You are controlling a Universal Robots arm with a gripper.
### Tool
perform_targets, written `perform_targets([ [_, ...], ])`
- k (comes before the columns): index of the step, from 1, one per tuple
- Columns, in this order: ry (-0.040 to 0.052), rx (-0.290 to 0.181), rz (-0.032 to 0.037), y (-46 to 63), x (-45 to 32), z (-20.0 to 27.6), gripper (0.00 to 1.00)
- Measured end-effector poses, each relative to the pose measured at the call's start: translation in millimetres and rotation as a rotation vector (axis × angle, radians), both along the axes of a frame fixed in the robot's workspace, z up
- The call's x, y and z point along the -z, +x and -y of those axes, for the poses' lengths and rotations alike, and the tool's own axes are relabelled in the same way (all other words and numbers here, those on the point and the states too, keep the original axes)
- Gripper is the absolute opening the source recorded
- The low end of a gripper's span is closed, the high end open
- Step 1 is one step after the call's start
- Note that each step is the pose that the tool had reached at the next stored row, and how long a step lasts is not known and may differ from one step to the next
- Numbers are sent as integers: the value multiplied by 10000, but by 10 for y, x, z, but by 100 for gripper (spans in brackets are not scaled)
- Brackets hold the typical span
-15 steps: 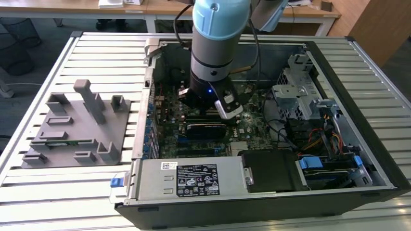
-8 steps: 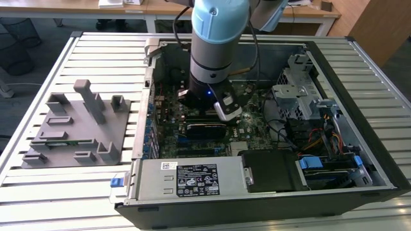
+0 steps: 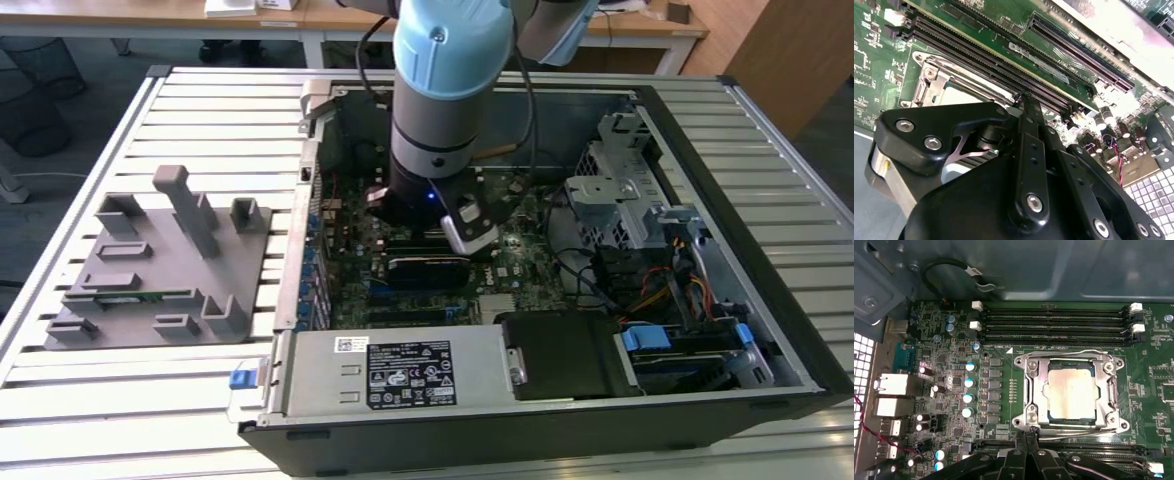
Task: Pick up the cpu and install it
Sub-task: 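Install the second cpu locking lever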
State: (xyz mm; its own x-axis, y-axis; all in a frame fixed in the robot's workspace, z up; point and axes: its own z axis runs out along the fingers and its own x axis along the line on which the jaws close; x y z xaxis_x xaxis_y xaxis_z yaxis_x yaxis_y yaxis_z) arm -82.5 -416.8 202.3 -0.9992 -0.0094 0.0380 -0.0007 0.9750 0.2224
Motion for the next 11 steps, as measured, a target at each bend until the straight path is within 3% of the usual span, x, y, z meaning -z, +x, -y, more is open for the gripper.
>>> perform_targets([
  [5,127,0,0,-10,49,3,11],
  [11,466,-1,0,-28,93,4,11],
])
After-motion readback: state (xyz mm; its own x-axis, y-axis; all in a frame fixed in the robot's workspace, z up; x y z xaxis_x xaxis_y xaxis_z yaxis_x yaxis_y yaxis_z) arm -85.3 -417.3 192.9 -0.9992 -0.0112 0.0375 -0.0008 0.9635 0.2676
